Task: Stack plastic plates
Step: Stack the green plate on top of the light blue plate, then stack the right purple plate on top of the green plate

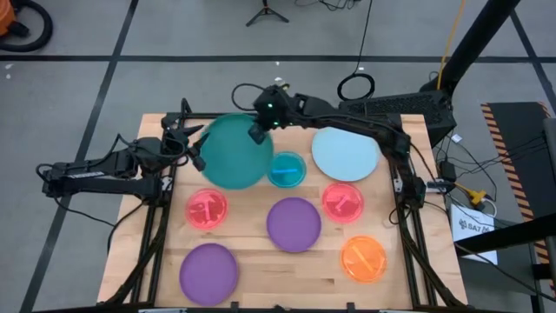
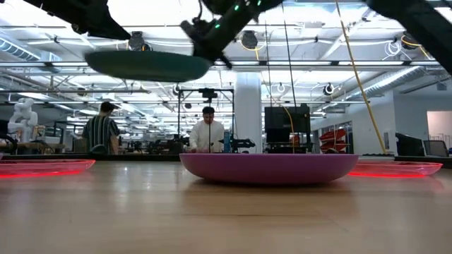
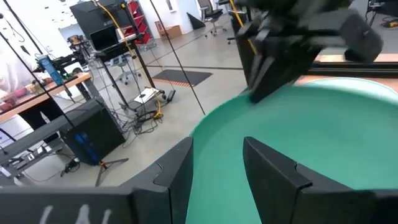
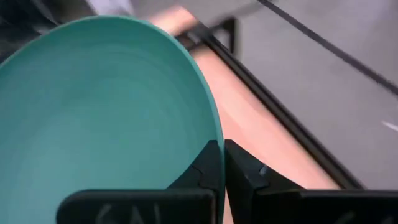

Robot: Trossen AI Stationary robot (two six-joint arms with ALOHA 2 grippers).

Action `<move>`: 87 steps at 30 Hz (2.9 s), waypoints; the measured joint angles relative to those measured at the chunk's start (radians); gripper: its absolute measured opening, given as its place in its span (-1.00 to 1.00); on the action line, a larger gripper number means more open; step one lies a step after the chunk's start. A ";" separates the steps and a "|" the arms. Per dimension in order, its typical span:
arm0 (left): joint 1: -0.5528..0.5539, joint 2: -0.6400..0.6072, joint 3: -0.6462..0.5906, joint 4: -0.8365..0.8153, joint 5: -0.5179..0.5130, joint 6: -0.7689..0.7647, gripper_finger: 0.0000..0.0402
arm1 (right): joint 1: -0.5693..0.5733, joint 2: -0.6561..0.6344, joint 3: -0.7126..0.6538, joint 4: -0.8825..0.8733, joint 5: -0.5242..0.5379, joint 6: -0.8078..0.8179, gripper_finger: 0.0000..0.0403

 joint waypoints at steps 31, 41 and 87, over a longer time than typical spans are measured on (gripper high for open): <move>0.001 0.000 0.000 0.029 0.008 -0.008 -0.27 | -0.322 -1.159 -1.590 0.401 0.325 0.503 -0.99; 0.001 0.000 0.000 0.030 0.008 -0.007 -0.27 | -0.423 -1.157 -1.594 0.207 0.366 0.482 -0.99; 0.000 0.151 0.000 0.104 0.143 -0.389 -0.27 | -0.292 -1.436 -1.592 0.456 0.115 0.234 -0.22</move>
